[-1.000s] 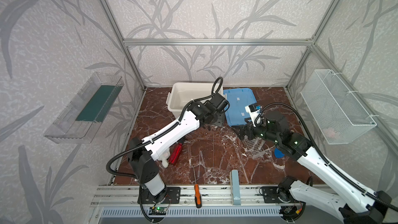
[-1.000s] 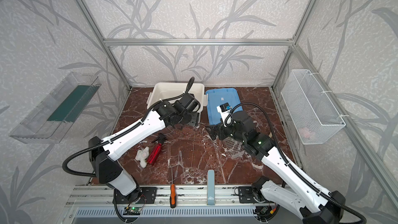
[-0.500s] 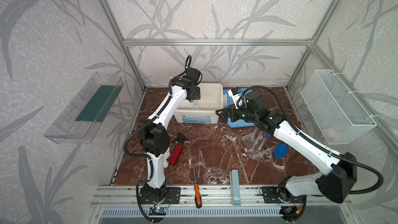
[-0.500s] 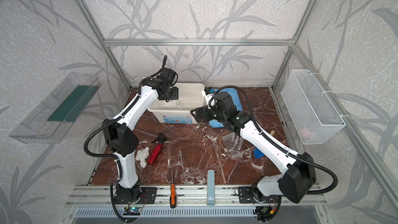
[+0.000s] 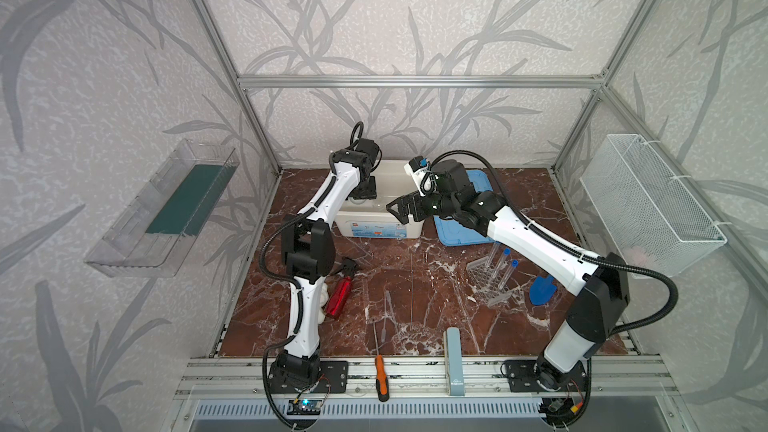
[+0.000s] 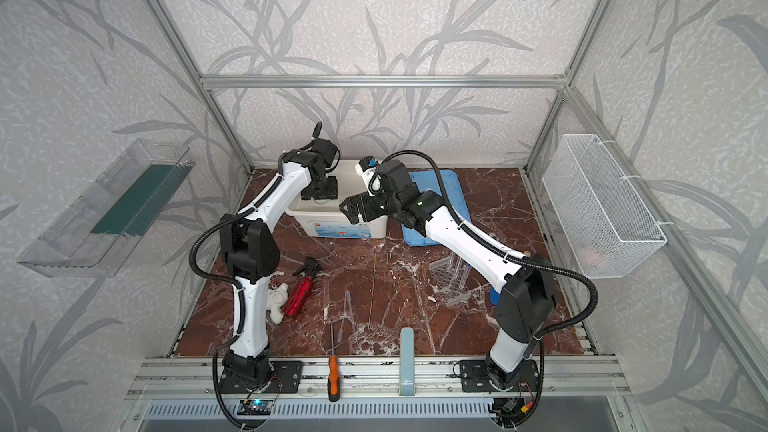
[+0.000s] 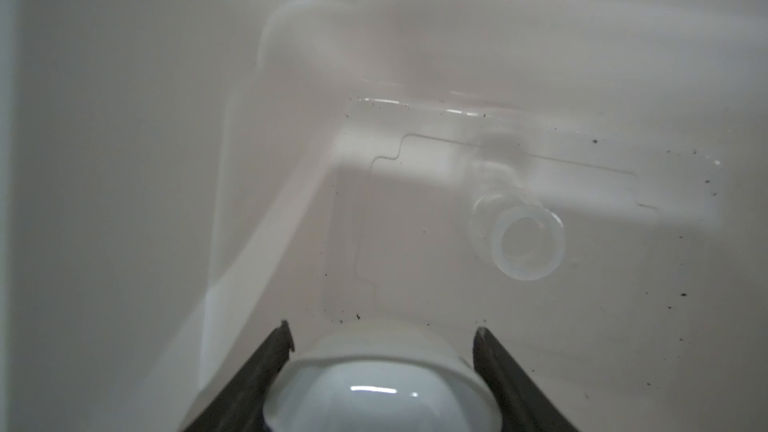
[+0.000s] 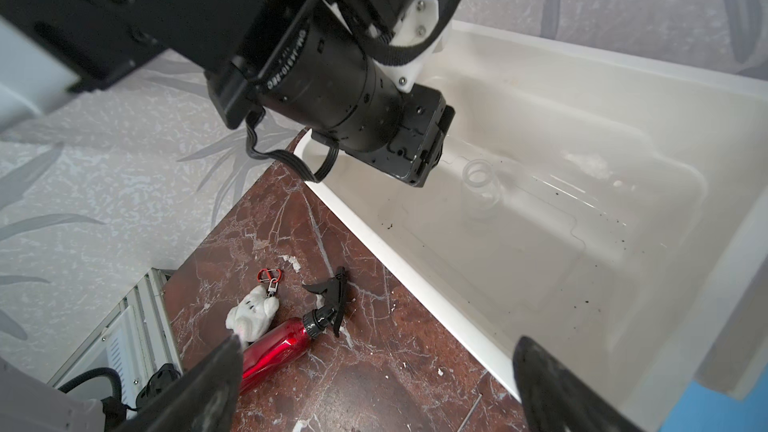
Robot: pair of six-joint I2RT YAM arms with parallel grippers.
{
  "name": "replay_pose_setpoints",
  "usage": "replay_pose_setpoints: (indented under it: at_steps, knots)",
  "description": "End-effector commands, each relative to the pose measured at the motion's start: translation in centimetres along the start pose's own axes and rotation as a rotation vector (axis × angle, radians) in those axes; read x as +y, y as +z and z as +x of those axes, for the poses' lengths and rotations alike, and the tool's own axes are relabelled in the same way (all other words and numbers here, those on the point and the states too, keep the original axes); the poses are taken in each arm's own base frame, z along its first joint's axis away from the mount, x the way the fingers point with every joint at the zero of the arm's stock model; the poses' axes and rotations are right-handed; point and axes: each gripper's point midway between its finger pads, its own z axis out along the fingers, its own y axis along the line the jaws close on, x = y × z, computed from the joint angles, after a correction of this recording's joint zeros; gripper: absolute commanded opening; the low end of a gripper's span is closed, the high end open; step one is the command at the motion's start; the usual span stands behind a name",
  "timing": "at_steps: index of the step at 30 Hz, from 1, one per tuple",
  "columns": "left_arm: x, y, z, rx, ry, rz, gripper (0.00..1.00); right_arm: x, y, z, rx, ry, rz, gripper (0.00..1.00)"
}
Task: Organize the chemistry lab equipment
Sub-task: 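Lower the white dish into the bin and open the left gripper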
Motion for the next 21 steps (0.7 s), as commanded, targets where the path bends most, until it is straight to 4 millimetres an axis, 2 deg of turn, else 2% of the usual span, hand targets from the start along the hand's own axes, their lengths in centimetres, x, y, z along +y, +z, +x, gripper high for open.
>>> replay_pose_setpoints:
  at_steps: [1, 6, 13, 15, 16, 21]
  knots:
    - [0.7, -0.9, 1.3, 0.026, -0.008, -0.002, 0.5, 0.2, -0.4, 0.0, 0.008, -0.013, 0.007, 0.99]
    - [1.4, -1.2, 2.5, 0.02, -0.036, -0.015, 0.5, 0.0, 0.1, 0.9, 0.023, 0.001, 0.004, 0.99]
    - [1.8, -1.2, 5.8, 0.08, -0.047, -0.006, 0.49, 0.2, 0.4, 1.6, 0.036, 0.0, -0.003, 0.99]
    - [1.8, -1.2, 5.6, 0.057, -0.046, 0.002, 0.49, 0.4, 0.4, 1.5, 0.03, 0.001, -0.008, 0.99]
    - [2.0, -1.1, 5.2, 0.045, -0.05, -0.004, 0.49, 0.1, 1.5, 2.1, 0.051, 0.006, -0.006, 0.99]
    - [1.5, -0.1, 3.2, 0.043, -0.028, -0.011, 0.49, 0.6, 2.6, 1.7, 0.055, -0.009, -0.028, 0.99]
